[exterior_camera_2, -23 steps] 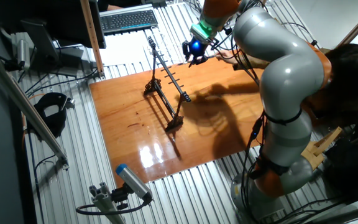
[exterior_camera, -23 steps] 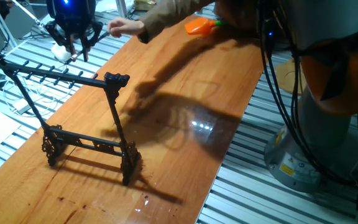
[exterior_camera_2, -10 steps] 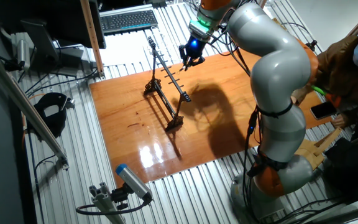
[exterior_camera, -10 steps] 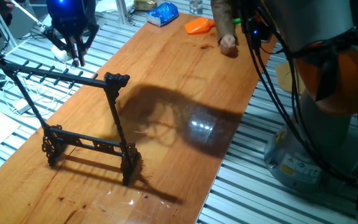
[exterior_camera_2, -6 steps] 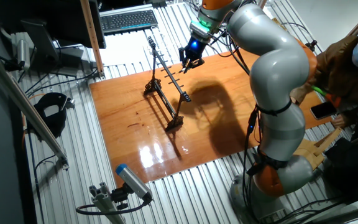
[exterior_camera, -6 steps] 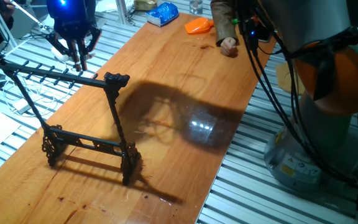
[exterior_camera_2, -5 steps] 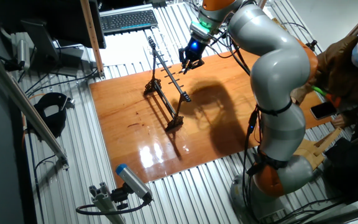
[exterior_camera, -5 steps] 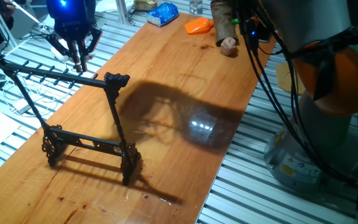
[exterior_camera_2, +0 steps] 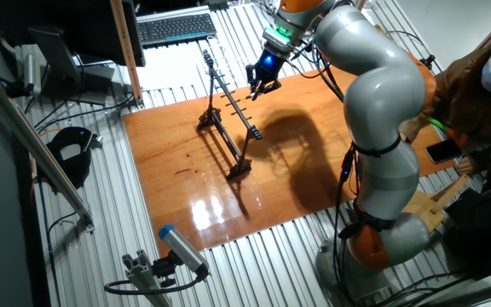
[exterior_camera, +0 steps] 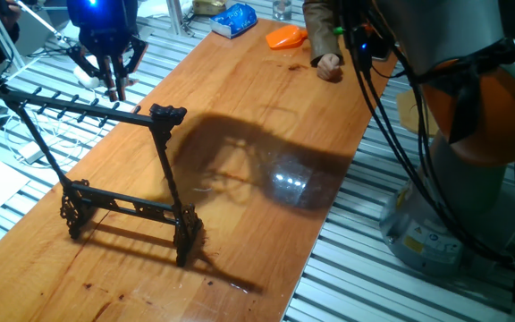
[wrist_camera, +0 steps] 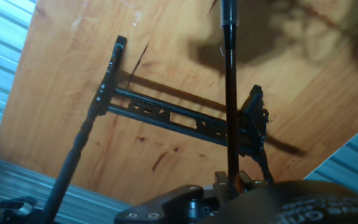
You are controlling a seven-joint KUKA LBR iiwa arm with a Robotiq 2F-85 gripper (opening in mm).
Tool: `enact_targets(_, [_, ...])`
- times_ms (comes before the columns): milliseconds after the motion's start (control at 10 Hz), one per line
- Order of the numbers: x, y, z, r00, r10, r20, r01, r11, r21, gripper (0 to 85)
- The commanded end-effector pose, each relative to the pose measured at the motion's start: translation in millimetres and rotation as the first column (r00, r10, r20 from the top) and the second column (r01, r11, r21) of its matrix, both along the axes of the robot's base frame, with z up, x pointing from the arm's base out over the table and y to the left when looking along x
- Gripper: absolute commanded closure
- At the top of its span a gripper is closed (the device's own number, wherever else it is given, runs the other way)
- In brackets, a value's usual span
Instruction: Place the brush on the pen rack
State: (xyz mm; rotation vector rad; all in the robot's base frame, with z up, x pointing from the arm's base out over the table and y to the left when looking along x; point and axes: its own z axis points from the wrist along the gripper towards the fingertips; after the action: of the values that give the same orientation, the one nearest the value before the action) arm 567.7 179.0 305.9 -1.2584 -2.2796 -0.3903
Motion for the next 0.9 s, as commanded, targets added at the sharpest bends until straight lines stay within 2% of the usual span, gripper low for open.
enact_targets(0, [-0.3,1.5,0.2,1.000,-0.013,0.003,0.013,1.000,0.001,85.0])
enact_targets(400, [-8.9,12.1,-3.3,0.998,-0.057,0.021,0.057,0.998,0.000,85.0])
enact_targets(700, [-8.4,12.0,-4.7,0.998,-0.057,0.024,0.058,0.998,-0.008,85.0])
enact_targets(800, [-6.1,10.0,-2.9,0.999,-0.048,0.017,0.048,0.999,-0.011,85.0])
